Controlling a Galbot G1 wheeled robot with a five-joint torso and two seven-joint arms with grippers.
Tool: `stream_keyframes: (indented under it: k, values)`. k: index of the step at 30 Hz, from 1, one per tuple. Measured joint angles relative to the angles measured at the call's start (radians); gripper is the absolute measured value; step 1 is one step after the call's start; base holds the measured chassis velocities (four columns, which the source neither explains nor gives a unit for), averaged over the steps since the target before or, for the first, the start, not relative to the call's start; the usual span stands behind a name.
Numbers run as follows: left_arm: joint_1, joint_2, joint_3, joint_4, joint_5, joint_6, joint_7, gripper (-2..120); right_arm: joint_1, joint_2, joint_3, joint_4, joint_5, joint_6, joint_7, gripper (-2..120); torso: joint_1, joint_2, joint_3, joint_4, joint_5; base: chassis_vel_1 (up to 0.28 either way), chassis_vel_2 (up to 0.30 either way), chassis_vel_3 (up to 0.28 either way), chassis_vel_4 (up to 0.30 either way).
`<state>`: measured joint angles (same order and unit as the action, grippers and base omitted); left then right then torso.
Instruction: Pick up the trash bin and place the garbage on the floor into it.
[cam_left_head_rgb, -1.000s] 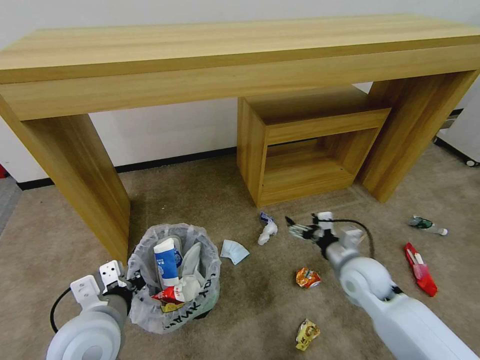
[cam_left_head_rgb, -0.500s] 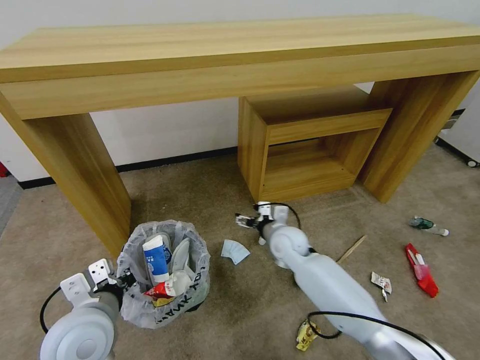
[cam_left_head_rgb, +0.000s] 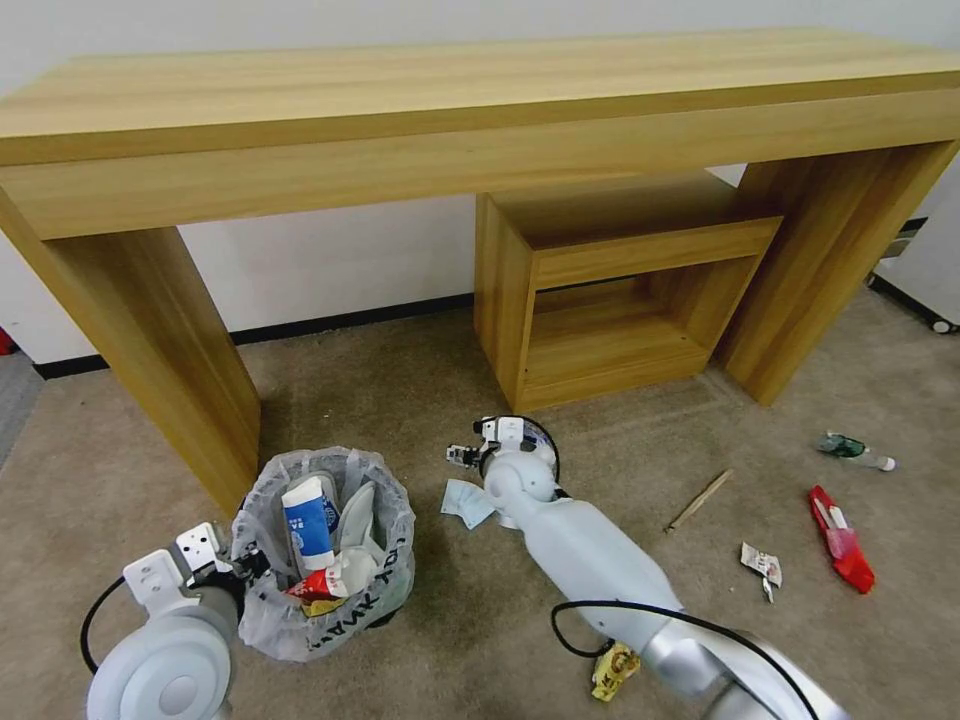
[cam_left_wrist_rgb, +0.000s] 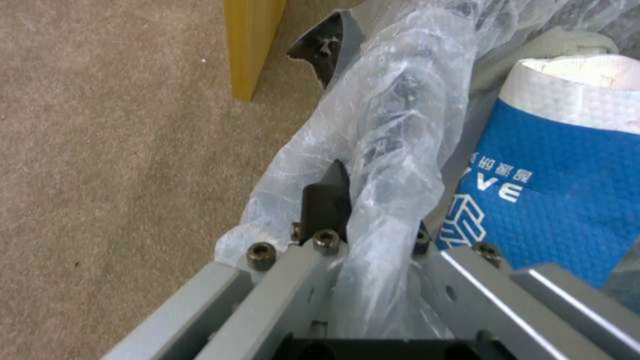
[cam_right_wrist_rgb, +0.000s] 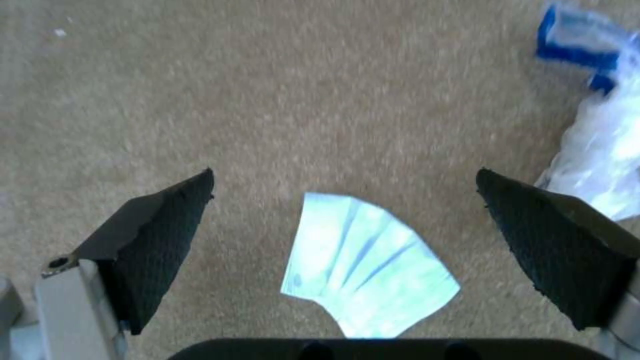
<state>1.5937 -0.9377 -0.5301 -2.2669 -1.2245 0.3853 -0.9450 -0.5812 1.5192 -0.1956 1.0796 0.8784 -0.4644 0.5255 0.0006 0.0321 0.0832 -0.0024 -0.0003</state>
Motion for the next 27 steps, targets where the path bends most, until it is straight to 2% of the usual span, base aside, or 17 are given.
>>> stream_keyframes:
  k: [10, 12, 17, 23, 27]
  values:
    - [0.007, -0.005, 0.009, 0.001, 0.012, -0.001, 0.002, 1, 0.011, 0.056, 0.018, -0.098, -0.045, 0.044, -0.042, 100, 0.0, 0.0, 0.0, 0.0, 0.0001, 0.0, 0.0, 0.0, 0.0]
    - [0.008, -0.015, 0.015, -0.001, 0.019, -0.001, 0.004, 1, 0.011, 0.07, 0.029, -0.119, -0.085, 0.068, -0.071, 100, 0.0, 0.0, 0.0, 0.0001, 0.0001, 0.0, 0.0, 0.0, 0.0]
    - [0.014, -0.018, 0.013, -0.01, 0.024, -0.001, 0.008, 1, -0.004, 0.069, 0.035, -0.133, -0.153, 0.073, -0.06, 100, 0.0, 0.0, 0.0, 0.0, 0.0002, 0.0, 0.0, 0.0, 0.0]
    - [0.018, -0.022, 0.015, -0.011, 0.033, -0.002, 0.011, 1, -0.012, 0.072, 0.052, -0.161, -0.146, 0.069, 0.001, 100, 0.0, 0.0, 0.0, 0.0001, 0.0003, 0.0, 0.0, 0.0, 0.0]
    - [0.021, -0.029, 0.021, -0.011, 0.044, -0.002, 0.018, 1, -0.01, 0.077, 0.078, -0.222, -0.143, 0.115, -0.055, 100, 0.0, 0.0, 0.0, 0.0, 0.0003, 0.0, 0.0, 0.0, 0.0]
